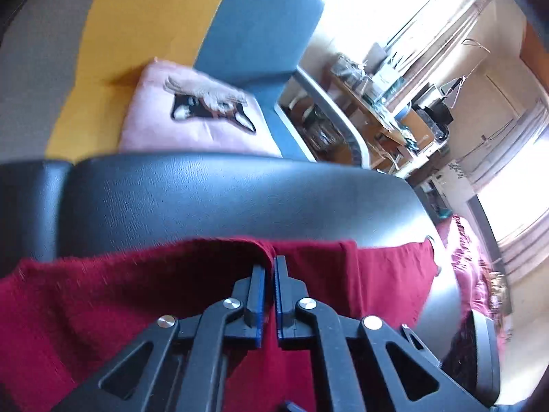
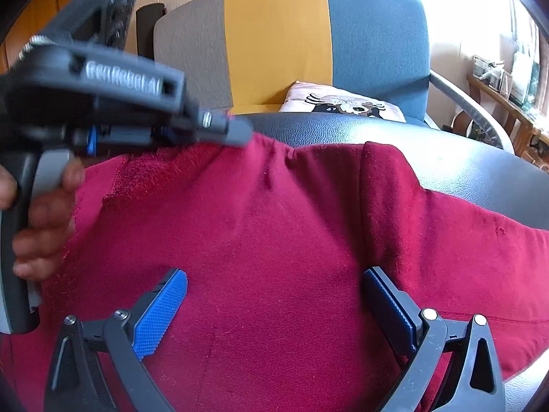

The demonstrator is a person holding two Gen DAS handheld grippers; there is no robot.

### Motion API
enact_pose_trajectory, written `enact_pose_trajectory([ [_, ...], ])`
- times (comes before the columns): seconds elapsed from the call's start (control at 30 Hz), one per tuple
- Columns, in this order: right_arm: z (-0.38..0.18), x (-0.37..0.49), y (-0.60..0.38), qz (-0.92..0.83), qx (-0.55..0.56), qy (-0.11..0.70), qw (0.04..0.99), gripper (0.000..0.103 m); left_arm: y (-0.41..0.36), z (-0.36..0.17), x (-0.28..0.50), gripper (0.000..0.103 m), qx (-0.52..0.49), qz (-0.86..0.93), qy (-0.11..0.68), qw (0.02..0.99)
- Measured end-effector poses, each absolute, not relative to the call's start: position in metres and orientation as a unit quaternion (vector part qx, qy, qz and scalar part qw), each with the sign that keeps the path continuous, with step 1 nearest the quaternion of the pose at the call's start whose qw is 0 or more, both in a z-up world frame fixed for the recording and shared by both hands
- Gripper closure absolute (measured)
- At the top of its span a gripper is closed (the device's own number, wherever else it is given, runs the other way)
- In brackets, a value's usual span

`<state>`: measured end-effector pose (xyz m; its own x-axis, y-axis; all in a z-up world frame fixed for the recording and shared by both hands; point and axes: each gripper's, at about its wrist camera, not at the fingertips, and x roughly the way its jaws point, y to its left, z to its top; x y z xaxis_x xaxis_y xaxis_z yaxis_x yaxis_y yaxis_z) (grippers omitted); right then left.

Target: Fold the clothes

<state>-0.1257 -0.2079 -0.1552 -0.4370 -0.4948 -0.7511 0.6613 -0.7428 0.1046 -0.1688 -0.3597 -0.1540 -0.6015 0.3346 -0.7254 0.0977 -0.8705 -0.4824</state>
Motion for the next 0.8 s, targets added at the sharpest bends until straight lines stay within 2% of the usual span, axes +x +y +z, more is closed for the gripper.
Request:
enact_pose_trajectory([
  [0.17, -0.155, -0.125, -0.209, -0.842, 0.404, 0.107, 0.341, 0.000, -0.369, -0.173, -0.179, 0.098, -0.461, 0.857, -0.229, 0.031],
  [0.27, -0.155, -0.125, -0.209, -0.843, 0.403, 0.108, 0.340, 0.000, -0.374, -0.163, -0.170, 0.098, -0.454, 0.861, -0.231, 0.017],
  [0.4, -0.156, -0.124, -0.209, -0.842, 0.403, 0.110, 0.340, 0.000, -0.394, -0.135, -0.138, 0.094, -0.396, 0.881, -0.259, 0.002],
  [0.53, -0.156, -0.124, -0.209, -0.843, 0.403, 0.112, 0.339, 0.000, -0.422, -0.134, -0.097, 0.093, -0.389, 0.881, -0.262, -0.066],
  [0.8, -0.156, -0.123, -0.209, -0.843, 0.403, 0.115, 0.338, 0.000, -0.449, -0.165, -0.043, 0.093, -0.413, 0.868, -0.209, -0.180],
])
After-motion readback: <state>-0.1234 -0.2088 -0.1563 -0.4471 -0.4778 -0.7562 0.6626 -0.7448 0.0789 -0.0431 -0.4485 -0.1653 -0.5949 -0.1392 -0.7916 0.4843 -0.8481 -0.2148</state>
